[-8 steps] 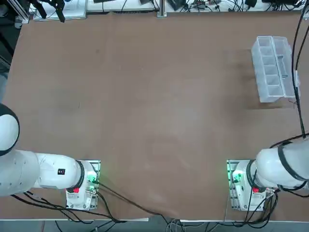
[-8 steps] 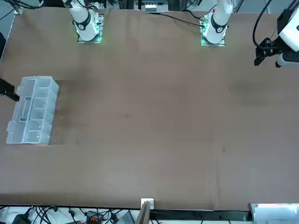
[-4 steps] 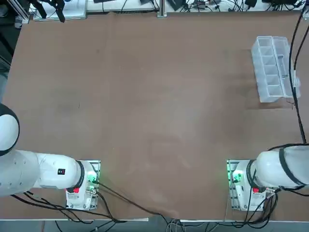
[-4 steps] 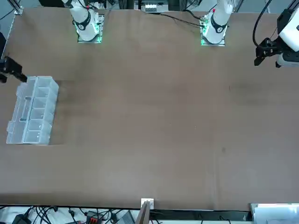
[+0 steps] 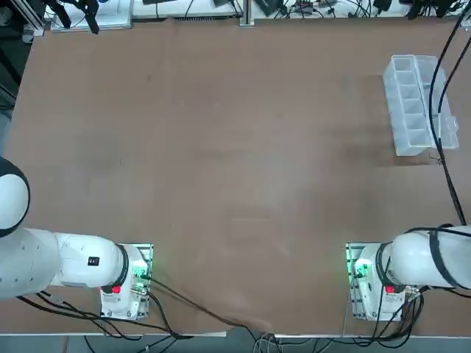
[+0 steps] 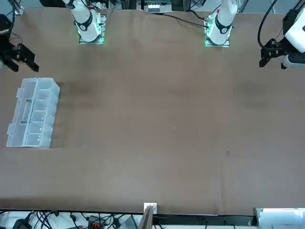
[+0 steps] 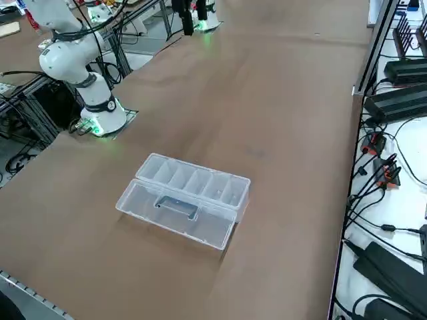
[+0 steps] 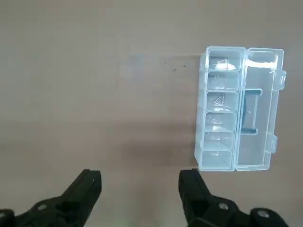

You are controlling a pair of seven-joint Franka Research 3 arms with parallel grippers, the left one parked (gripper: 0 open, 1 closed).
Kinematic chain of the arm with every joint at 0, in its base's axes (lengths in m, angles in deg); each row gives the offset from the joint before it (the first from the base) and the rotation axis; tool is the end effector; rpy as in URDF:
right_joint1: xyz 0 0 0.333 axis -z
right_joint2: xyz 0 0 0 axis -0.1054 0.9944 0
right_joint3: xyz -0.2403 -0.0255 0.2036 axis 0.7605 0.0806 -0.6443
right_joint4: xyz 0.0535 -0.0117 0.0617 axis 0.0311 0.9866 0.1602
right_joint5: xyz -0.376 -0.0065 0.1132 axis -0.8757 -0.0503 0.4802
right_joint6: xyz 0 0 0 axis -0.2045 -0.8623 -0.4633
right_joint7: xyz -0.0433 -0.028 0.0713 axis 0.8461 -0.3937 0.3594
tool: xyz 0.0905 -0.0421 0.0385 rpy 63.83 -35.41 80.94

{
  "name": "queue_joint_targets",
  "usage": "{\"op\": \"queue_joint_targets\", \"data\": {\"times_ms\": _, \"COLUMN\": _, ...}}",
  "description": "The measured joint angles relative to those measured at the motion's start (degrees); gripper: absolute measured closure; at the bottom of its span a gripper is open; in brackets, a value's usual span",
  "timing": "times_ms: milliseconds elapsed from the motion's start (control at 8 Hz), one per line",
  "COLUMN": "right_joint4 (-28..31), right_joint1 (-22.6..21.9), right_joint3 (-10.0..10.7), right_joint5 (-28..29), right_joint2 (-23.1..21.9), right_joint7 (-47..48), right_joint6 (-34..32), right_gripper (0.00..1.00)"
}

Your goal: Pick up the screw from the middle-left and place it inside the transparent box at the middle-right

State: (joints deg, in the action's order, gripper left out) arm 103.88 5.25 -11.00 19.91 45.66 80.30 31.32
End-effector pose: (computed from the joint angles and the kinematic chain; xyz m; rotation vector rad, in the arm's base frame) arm 0.5279 -0.0058 0.6431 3.1176 0.0204 0.0006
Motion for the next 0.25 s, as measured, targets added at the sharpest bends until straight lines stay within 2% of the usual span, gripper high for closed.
{"op": "queue_joint_targets", "data": {"times_ms": 250, "right_joint4": 0.0, "right_joint1": 0.0, "right_joint3": 0.5, "right_joint5": 0.0, "right_joint2": 0.0, "right_joint7": 0.0, "right_joint6": 0.0, "right_gripper": 0.00}}
